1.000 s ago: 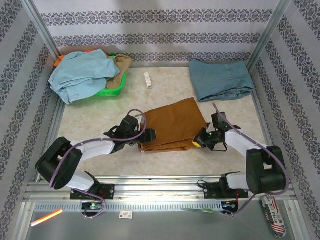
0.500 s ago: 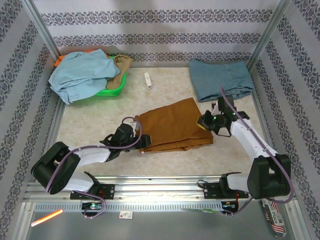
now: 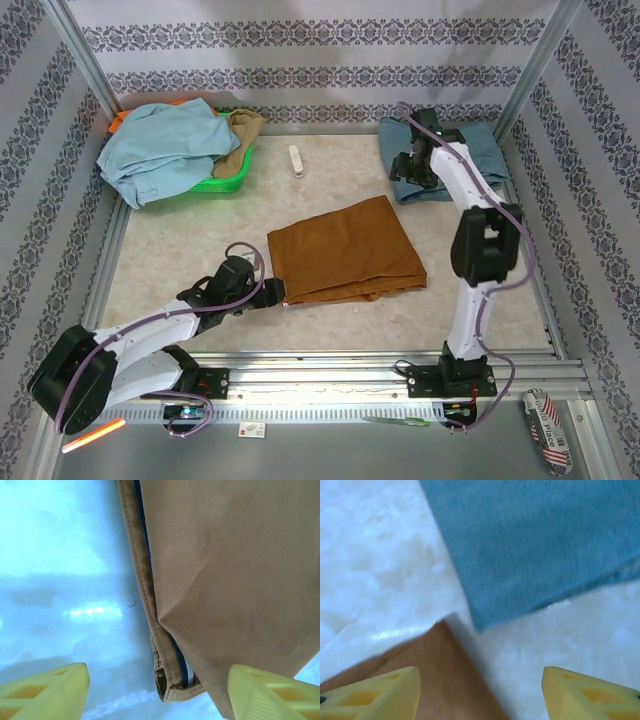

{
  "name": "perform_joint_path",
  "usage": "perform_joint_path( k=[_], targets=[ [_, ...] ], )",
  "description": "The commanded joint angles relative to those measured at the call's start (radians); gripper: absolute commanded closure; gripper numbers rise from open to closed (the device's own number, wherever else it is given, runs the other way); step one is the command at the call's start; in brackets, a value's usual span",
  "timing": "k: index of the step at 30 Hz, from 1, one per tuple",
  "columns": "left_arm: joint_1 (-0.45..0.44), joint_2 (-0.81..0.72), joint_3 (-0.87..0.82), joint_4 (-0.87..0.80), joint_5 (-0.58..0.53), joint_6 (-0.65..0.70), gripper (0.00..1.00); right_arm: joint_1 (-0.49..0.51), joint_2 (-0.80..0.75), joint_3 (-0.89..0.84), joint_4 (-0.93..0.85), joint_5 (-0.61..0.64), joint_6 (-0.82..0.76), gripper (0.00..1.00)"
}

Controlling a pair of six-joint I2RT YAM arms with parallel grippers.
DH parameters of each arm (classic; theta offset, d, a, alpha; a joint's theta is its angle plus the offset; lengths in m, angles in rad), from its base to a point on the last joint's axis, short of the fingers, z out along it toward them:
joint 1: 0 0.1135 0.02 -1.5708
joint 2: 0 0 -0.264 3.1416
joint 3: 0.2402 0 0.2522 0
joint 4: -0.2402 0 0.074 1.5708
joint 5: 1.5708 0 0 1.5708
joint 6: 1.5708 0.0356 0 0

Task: Fold and stack the trousers

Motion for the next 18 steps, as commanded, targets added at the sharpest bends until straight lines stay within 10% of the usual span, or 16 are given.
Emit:
perform_joint_path(
  k=[1,10,18],
  targets=[
    [0.015,-0.030,0.035,-0.097,0.031,-0.023,0.16,0.021,0.160,0.205,-0.209,0.114,-0.082,0.35],
    [0.014,0.150,0.102,0.026,0.135,-0.019,0.05,0.035,0.354,0.386,-0.308,0.084,-0.086,0.49],
    [0.015,0.373,0.130,0.192,0.170,-0.025,0.45,0.023,0.279,0.228,-0.232,0.048,-0.095,0.94]
  ],
)
